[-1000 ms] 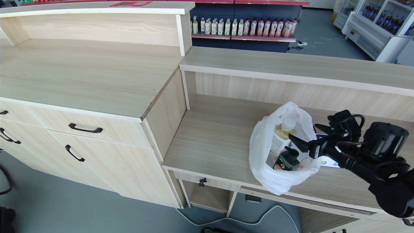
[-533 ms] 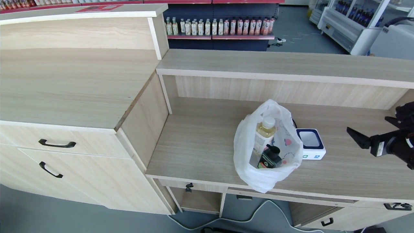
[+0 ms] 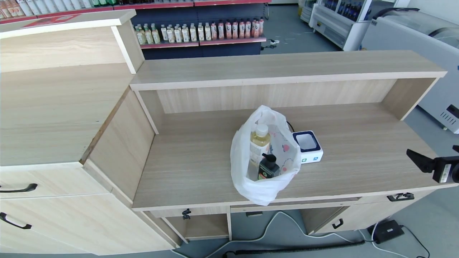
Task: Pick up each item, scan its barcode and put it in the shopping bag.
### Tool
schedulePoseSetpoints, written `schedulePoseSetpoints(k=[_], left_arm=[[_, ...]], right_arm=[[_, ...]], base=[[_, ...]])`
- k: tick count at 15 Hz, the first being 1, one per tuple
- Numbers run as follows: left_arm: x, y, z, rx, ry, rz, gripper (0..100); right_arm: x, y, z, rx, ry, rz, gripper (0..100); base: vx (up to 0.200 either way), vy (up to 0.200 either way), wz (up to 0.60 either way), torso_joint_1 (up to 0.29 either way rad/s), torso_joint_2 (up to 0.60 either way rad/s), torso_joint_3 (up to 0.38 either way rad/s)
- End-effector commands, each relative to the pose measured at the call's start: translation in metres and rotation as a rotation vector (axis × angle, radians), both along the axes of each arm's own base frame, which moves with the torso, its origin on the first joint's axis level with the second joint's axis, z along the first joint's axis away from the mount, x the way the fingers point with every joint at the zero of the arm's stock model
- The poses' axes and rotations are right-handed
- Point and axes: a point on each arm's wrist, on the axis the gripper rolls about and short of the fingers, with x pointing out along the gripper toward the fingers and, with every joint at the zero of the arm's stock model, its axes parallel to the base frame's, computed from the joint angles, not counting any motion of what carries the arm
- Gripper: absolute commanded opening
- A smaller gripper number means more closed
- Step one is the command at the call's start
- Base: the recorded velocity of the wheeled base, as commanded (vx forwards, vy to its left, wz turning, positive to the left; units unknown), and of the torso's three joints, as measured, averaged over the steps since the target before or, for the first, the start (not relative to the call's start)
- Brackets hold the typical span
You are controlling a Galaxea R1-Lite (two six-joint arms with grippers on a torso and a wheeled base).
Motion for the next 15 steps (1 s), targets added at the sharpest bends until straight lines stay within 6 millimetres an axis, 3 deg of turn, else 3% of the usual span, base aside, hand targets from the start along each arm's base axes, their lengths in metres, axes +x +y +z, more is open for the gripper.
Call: schedulePoseSetpoints(k=[1, 3, 4, 5, 8, 12, 15], left_arm=[[0.000, 0.000, 0.000, 0.000, -0.001, 0.000, 100], [0.000, 0.000, 0.000, 0.000, -0.001, 0.000, 100], [0.000, 0.000, 0.000, 0.000, -0.001, 0.000, 100], [0.000, 0.000, 0.000, 0.000, -0.001, 0.000, 100], [0.000, 0.000, 0.000, 0.000, -0.001, 0.000, 100], [0.000, 0.000, 0.000, 0.000, -0.001, 0.000, 100], [0.000, 0.000, 0.000, 0.000, -0.001, 0.000, 100]], right_arm=[[-0.031, 0.011, 0.013, 0.106, -0.029, -0.029, 100], [-0.076, 0.028, 0.004, 0.227, -0.032, -0.040, 100], [-0.096, 0.036, -0.009, 0.230, -0.034, -0.036, 100], [-0.132, 0.050, -0.036, 0.225, -0.052, -0.012, 100], [-0.182, 0.067, -0.060, 0.222, -0.074, 0.040, 100], [-0.214, 0.066, -0.091, 0.208, -0.084, 0.005, 100], [-0.221, 0.065, -0.093, 0.211, -0.168, 0.047, 100]], base=[[0.000, 0.000, 0.00, 0.000, 0.00, 0.000], [0.000, 0.000, 0.00, 0.000, 0.00, 0.000], [0.000, 0.000, 0.00, 0.000, 0.00, 0.000], [0.000, 0.000, 0.00, 0.000, 0.00, 0.000], [0.000, 0.000, 0.00, 0.000, 0.00, 0.000], [0.000, 0.000, 0.00, 0.000, 0.00, 0.000], [0.000, 0.000, 0.00, 0.000, 0.00, 0.000]])
